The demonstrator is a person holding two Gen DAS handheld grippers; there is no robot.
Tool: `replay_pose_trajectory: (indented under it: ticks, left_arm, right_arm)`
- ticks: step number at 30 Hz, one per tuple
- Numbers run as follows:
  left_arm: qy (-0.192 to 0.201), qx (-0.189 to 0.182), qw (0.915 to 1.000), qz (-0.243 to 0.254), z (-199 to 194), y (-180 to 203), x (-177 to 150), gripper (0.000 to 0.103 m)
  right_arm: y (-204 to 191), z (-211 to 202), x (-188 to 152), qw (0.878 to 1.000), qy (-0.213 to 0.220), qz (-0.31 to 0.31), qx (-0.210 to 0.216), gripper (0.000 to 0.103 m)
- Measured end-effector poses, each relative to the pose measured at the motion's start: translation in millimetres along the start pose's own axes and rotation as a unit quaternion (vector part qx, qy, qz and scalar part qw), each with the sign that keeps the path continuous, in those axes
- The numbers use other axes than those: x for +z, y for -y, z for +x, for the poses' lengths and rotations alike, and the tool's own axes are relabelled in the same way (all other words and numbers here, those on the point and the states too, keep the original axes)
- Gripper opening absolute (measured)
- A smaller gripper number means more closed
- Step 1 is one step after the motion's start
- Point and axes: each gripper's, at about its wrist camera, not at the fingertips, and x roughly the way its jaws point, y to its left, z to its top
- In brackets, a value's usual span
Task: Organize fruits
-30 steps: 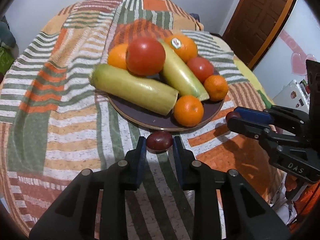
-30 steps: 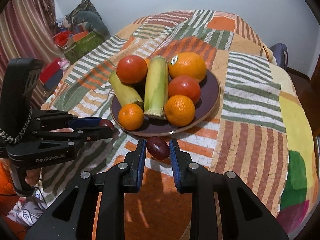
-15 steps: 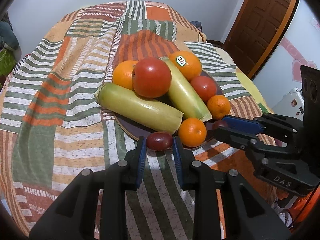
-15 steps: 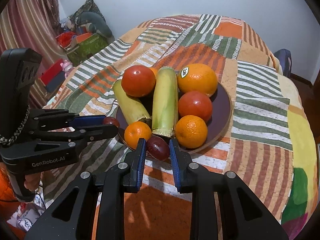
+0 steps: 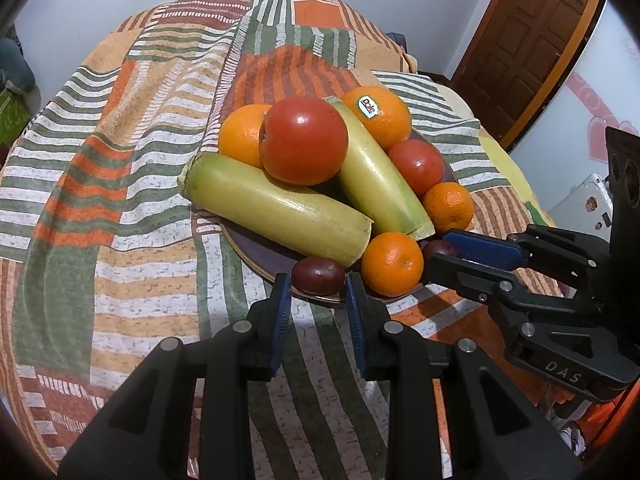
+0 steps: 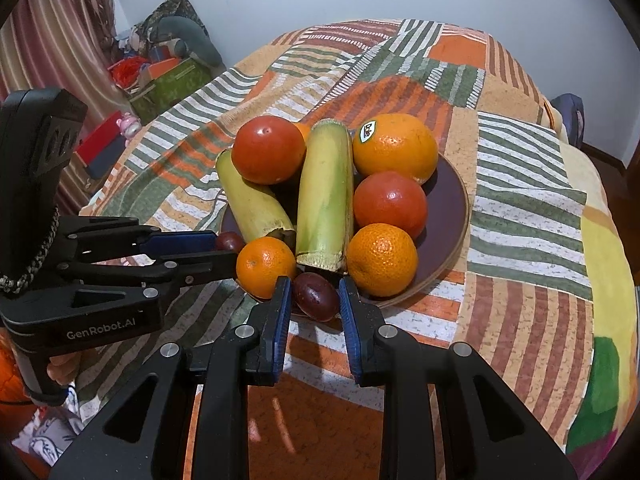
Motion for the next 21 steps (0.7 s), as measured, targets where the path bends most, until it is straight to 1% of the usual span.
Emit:
replay_pose_trajectory:
  ticks: [2, 3, 4, 6, 9, 12, 15, 18, 21]
  left_arm:
    - [-0.002, 0.004, 1.0000, -0.002, 0.2, -0.6, -0.4, 0.036]
    - [-0.001, 0.008, 1.0000, -0.003, -0.4, -1.2, -0.6, 0.042]
    - [0.001, 0.012, 0.9999, -0.004, -1.5, -1.9, -1.0, 0.044]
    - [0.003, 0.014, 0.9999, -0.004, -4.7, -2.9, -0.8, 0.044]
    - [0.009, 0.015, 0.9998, -0.006, -12.1, -3.4, -0.5, 0.044]
    - [0.024, 0.019, 0.9995, -0.007, -26.4, -2.7, -0.2, 0.044]
    - [0.050, 0.027, 0.9983, -0.006, -48.1, 0.3, 1.0, 0.044]
    - [0.087, 0.037, 0.9955, -0.001, -77.2, 6.4, 2.6, 0.044]
    - [0.136, 0.047, 0.9896, 0.004, -113.6, 15.4, 3.9, 0.044]
  right_arm:
    - [0.3, -0.4, 0.6, 1.000, -0.002, 0.001, 0.001, 0.025]
    - [0.2, -1.3, 0.7, 1.000, -0.004, 0.003, 0.004, 0.028]
    - [0.0, -2.1, 1.0, 1.000, -0.005, 0.003, 0.005, 0.031]
    - [-0.7, -3.7, 1.9, 1.000, -0.007, 0.003, 0.006, 0.036]
    - [-2.5, -8.6, 1.9, 1.000, -0.002, 0.000, 0.000, 0.036]
    - [-3.5, -19.0, 4.1, 1.000, 0.009, 0.002, -0.003, 0.036]
    - [-4.5, -33.0, 7.4, 1.000, 0.026, 0.002, -0.008, 0.036]
    - [-7.4, -56.9, 13.2, 0.998, 0.055, -0.002, -0.015, 0.036]
    - [-12.4, -82.9, 20.1, 0.996, 0.089, -0.012, -0.029, 0.036]
